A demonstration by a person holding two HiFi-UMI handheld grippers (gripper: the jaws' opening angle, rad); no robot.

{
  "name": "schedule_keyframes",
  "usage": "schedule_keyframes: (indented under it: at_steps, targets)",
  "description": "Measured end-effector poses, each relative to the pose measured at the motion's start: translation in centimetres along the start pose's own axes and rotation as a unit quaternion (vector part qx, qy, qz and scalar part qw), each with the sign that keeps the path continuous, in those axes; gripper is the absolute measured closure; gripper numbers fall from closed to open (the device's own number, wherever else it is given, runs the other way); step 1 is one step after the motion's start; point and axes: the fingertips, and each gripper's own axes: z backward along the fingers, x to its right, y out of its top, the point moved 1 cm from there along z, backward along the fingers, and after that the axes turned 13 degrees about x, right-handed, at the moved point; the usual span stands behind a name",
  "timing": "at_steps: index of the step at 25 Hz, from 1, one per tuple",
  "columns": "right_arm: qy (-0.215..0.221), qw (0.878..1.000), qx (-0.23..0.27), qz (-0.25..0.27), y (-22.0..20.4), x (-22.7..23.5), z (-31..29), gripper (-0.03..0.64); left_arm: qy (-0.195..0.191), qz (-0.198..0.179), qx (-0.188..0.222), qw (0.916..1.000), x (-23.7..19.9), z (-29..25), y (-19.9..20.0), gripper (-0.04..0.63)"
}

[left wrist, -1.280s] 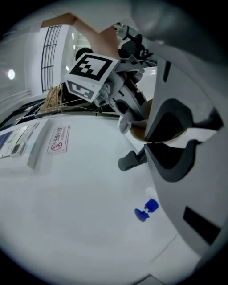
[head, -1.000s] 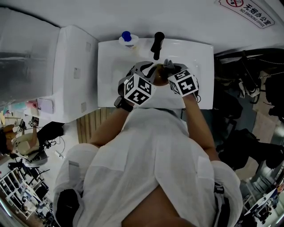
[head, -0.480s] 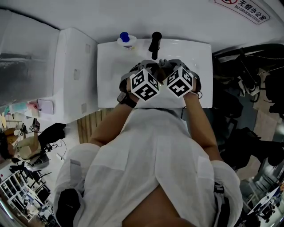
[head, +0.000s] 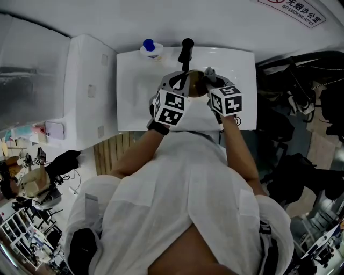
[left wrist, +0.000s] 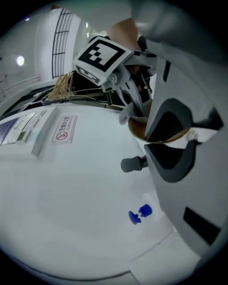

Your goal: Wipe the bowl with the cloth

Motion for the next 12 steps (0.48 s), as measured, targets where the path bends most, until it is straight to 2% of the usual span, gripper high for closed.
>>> schedule_keyframes:
  at_steps: [2, 4, 7, 9, 12]
  targets:
    - [-0.002, 1.0, -0.007, -0.028, -0.8, 0.2, 0.2, 0.572, -0.005, 0.004, -0.007, 1.0, 0.4, -0.1, -0.6, 0.566]
    - [-0.004, 0.999, -0.032, -0.003, -1.7, 0.6, 0.4, 0.573, -0.028, -0.013, -0.029, 0.9991, 1.3, -0.5, -1.5, 0.566]
    - [0.007, 0.992, -0.085, 0.089, -2.6, 0.9, 0.7, 0.574, -0.065, -0.039, -0.059, 0.9953, 2.3, -1.0, -2.4, 0.521]
    - [0.023, 0.978, -0.124, 0.164, -2.9, 0.8, 0.9, 0.574, -0.092, -0.064, -0.08, 0.9905, 3.1, -1.4, -2.7, 0.497]
    - [0.048, 0.955, -0.154, 0.25, -2.5, 0.5, 1.1, 0.574, -0.137, -0.109, -0.118, 0.9775, 4.2, -2.1, -3.1, 0.5]
